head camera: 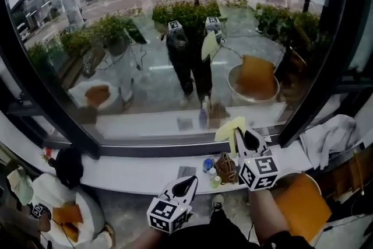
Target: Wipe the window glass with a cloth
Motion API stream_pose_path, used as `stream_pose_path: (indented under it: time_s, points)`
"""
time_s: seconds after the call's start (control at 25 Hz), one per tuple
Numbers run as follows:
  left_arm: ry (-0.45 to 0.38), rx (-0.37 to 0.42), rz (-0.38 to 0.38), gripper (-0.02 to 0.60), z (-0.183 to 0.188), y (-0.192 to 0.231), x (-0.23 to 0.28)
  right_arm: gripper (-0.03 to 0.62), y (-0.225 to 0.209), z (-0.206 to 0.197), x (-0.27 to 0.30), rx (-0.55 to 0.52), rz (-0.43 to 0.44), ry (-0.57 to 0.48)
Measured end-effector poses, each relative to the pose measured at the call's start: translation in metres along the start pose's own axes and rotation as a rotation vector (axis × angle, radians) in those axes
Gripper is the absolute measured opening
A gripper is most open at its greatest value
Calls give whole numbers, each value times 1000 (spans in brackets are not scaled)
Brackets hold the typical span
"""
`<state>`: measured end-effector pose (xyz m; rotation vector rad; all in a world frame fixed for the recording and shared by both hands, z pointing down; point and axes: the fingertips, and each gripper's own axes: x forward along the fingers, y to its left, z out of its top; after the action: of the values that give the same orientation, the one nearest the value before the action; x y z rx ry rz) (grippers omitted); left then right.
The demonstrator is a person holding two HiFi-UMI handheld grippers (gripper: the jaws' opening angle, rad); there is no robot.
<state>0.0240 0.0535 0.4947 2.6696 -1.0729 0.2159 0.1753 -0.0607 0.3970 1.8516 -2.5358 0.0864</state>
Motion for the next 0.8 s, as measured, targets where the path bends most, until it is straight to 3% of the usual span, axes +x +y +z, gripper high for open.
stream_pose_path:
  time_s: [0.16, 0.4, 0.8]
  points:
    - [23, 21, -45, 8, -29, -20, -38, 52, 49, -30, -51, 33, -14, 34]
    - [26, 29, -88, 8, -47, -51, -74, 52, 82, -58, -117, 62, -58, 74]
    - [13, 22, -117, 8, -42, -87, -59, 52, 95, -75, -160, 50, -18, 120]
